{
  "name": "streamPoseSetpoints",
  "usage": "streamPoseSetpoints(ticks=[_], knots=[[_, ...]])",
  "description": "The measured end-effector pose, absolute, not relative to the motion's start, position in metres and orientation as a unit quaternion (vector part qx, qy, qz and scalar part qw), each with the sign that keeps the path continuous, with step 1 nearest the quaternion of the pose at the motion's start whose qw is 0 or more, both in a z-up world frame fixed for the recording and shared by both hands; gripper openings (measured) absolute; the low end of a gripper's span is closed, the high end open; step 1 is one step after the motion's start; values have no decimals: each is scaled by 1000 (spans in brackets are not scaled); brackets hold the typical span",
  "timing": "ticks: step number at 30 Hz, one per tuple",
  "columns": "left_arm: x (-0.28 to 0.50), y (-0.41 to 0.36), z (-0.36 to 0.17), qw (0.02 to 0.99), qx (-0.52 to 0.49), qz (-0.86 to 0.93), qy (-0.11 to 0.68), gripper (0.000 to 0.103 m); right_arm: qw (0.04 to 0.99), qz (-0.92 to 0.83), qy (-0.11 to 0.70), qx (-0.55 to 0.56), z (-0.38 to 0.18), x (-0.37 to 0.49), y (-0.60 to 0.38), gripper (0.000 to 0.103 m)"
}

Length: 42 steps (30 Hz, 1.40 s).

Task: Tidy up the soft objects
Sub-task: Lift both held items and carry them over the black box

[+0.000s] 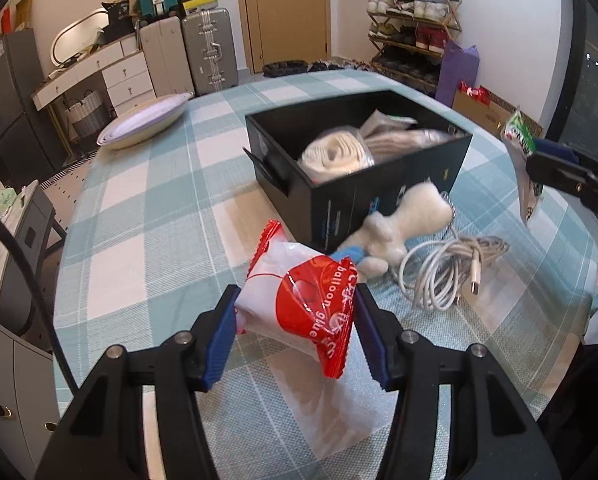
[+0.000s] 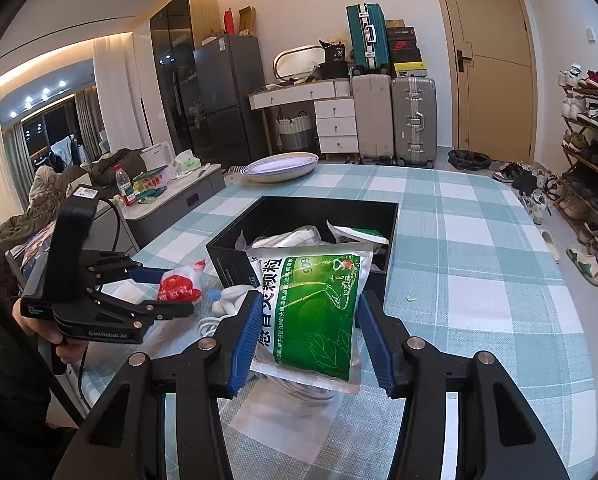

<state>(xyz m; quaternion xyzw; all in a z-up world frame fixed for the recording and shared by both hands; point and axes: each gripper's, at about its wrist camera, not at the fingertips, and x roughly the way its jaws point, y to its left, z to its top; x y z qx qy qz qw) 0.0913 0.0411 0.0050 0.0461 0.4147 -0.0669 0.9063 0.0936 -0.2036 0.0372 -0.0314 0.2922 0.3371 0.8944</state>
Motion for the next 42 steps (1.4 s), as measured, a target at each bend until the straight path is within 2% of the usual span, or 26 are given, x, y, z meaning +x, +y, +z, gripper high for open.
streamPoseSetpoints(ticks=[14, 26, 42], knots=[[81, 41, 42, 937, -4, -63, 344, 55, 902, 330, 277, -18, 44, 93, -213, 50], [85, 41, 47, 939, -29, -56, 338, 55, 918, 315, 242, 15, 76, 105, -232, 50], [105, 20, 61, 942, -21, -66, 329, 55, 910, 327, 254, -2, 80, 122, -212, 50]])
